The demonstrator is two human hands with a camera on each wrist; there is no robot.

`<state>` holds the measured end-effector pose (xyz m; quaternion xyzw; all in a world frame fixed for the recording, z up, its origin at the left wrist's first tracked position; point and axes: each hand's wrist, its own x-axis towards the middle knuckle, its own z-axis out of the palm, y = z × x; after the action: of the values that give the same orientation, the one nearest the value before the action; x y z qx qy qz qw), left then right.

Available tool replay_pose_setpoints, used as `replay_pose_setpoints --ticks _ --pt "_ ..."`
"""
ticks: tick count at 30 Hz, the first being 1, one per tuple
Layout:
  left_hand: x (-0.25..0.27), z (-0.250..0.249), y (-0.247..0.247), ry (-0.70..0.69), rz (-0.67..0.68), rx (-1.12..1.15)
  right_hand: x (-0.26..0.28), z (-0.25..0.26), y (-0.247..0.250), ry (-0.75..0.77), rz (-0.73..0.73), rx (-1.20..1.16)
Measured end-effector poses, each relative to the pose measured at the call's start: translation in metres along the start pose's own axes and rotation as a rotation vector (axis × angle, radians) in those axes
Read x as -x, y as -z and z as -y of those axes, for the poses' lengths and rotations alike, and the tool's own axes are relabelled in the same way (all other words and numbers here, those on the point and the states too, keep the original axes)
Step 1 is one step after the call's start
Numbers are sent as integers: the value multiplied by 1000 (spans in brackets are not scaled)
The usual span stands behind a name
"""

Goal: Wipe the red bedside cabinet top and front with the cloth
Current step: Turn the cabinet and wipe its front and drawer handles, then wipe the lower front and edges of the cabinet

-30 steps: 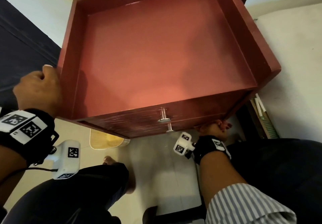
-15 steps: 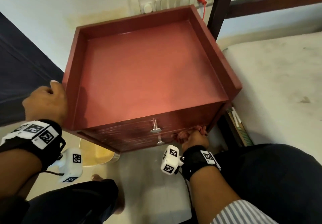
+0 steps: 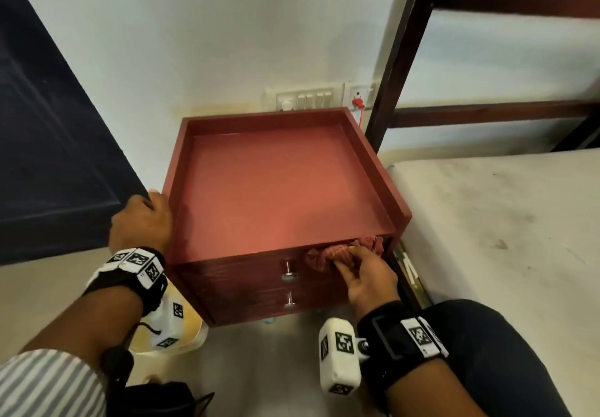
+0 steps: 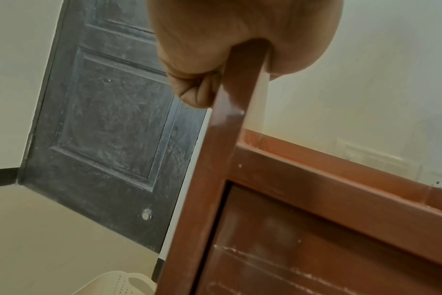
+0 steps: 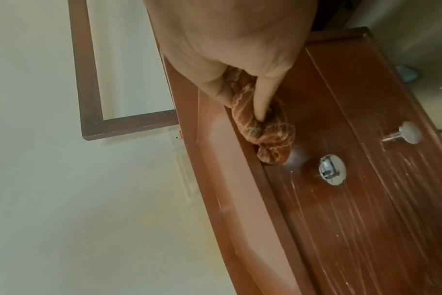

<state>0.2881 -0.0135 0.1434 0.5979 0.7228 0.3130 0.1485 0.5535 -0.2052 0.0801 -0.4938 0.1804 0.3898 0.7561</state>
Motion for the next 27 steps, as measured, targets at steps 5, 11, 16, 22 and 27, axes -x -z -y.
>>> replay_pose_setpoints --ticks 5,11,16,22,27 --pt "13 17 3 -29 92 79 32 -4 5 -51 244 82" --pt "65 30 26 -250 -27 283 89 -18 -7 -107 755 277" --pt "126 16 59 131 620 855 107 -44 -18 -207 937 385" --pt "143 53 30 95 1143 1039 105 -67 -26 3 849 899" --pt "131 95 -6 231 891 652 75 -59 -29 296 629 1026"
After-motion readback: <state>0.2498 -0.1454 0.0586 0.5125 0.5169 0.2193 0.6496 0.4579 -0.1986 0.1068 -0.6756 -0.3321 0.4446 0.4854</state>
